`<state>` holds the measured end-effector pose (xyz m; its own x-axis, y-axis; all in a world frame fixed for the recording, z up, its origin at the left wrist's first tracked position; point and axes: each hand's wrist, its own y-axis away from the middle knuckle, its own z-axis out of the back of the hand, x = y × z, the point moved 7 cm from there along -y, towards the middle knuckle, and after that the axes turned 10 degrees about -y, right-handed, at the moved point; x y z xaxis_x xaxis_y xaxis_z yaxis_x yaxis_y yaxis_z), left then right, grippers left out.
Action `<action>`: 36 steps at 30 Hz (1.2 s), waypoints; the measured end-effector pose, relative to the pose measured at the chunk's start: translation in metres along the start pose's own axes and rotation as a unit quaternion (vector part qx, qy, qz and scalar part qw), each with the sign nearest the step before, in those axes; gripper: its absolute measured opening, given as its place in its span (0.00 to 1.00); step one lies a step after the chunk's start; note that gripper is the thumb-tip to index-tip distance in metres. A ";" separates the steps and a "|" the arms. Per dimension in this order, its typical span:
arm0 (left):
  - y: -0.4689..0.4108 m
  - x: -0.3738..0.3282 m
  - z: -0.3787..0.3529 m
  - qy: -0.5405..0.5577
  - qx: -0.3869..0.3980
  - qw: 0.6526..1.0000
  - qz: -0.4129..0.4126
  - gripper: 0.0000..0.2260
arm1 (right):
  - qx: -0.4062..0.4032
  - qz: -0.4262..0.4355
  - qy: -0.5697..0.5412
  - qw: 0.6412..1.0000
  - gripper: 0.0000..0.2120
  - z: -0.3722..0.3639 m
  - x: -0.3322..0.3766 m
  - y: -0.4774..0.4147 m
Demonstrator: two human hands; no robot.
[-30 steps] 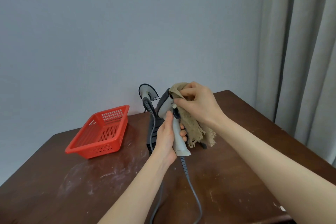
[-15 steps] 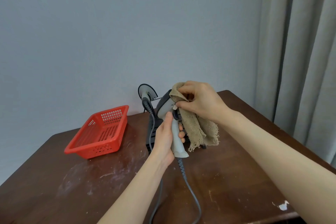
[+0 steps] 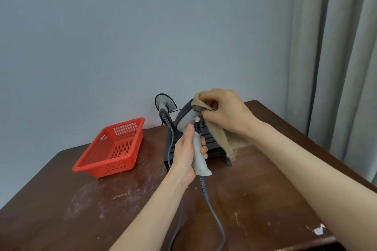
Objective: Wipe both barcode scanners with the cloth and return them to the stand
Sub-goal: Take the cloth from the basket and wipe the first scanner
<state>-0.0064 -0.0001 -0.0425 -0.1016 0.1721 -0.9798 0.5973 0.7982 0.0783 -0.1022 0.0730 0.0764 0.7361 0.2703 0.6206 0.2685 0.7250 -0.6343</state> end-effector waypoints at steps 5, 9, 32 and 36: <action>-0.001 0.001 0.004 0.002 -0.011 1.000 0.005 0.19 | 0.024 0.006 0.036 0.999 0.09 -0.003 0.002 0.002; 0.000 0.002 0.007 0.015 -0.015 1.000 0.012 0.17 | 0.040 -0.068 0.188 0.979 0.09 0.006 -0.015 0.004; 0.002 0.005 -0.001 0.036 0.003 0.999 0.021 0.18 | -0.051 -0.107 0.007 0.993 0.19 -0.002 -0.021 0.013; 0.000 0.002 0.000 0.027 0.002 1.000 0.014 0.19 | -0.052 -0.102 -0.027 0.993 0.12 -0.005 -0.011 0.014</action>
<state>-0.0062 -0.0001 -0.0445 -0.1272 0.2243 -0.9662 0.6042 0.7900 0.1039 -0.1036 0.0771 0.0589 0.6261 0.1604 0.7630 0.4730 0.6999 -0.5352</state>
